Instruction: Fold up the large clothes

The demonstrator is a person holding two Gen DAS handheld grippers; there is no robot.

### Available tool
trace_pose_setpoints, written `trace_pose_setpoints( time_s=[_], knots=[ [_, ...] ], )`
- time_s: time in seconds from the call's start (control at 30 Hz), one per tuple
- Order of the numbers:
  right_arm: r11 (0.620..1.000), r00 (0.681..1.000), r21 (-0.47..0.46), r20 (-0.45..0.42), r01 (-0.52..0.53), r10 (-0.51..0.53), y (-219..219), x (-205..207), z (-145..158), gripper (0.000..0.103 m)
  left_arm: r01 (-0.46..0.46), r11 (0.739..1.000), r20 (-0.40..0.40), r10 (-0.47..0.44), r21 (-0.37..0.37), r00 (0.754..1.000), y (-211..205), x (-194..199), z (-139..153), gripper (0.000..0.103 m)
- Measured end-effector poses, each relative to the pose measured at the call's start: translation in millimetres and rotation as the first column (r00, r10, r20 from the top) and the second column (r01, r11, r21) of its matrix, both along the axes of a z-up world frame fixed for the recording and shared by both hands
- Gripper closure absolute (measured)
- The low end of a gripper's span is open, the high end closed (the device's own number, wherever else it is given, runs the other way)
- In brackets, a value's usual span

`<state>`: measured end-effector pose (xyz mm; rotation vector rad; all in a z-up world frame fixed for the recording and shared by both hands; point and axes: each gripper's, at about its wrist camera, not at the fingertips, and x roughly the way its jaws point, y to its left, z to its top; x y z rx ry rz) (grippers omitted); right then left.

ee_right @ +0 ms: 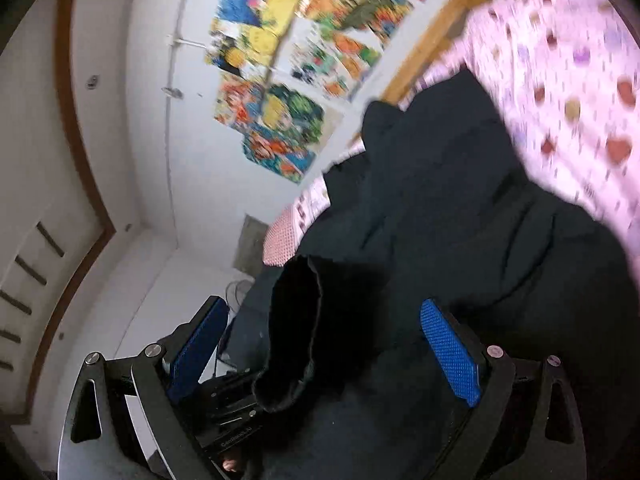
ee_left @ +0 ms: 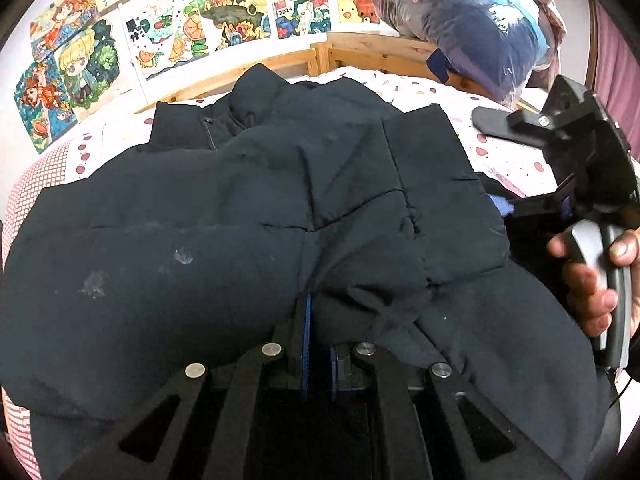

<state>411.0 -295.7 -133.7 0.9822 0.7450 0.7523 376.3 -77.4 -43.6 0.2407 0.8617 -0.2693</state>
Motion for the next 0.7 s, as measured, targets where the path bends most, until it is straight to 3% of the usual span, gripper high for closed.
trace_pose_setpoints(
  time_s=[0.2,0.27,0.33,0.4,0.47,0.5,0.6,0.7],
  knots=[
    [0.999,1.0,-0.046,-0.005,-0.015,0.015,31.8,0.0,0.1,0.008,0.015,1.0,-0.028,-0.015,-0.005,0.999,1.4,0.6,0.2,0.095],
    [0.998,1.0,-0.062,0.009,-0.02,0.02,40.4,2.7,8.0,0.014,0.02,1.0,-0.035,-0.021,-0.021,0.999,4.1,0.8,2.8,0.094],
    [0.996,0.999,-0.088,0.01,-0.029,0.03,40.2,3.9,15.2,0.032,0.023,0.999,-0.041,-0.024,-0.035,0.999,6.7,0.8,5.1,0.093],
    [0.988,0.999,-0.149,0.002,-0.034,0.035,44.3,5.6,21.8,0.064,0.033,0.998,-0.046,-0.035,-0.045,0.998,8.6,-1.6,8.3,0.091],
    [0.977,0.999,-0.208,-0.002,-0.038,0.039,47.5,6.6,27.0,0.084,0.048,0.997,-0.046,-0.051,-0.06,0.998,10.5,-5.1,13.2,0.086],
    [0.971,0.999,-0.235,-0.001,-0.035,0.036,47.5,6.7,30.3,0.091,0.059,0.996,-0.043,-0.062,-0.074,0.997,11.5,-6.8,16.1,0.077],
    [0.96,0.999,-0.281,0.043,0.0,0.013,42.2,5.0,46.4,0.097,0.102,0.986,-0.015,-0.105,-0.135,0.994,14.0,-14.2,26.9,0.037],
    [0.948,0.993,-0.31,0.11,0.069,-0.036,29.1,5.0,70.0,0.097,0.127,0.98,0.039,-0.122,-0.154,0.992,14.6,-20.2,40.4,0.033]
  ],
)
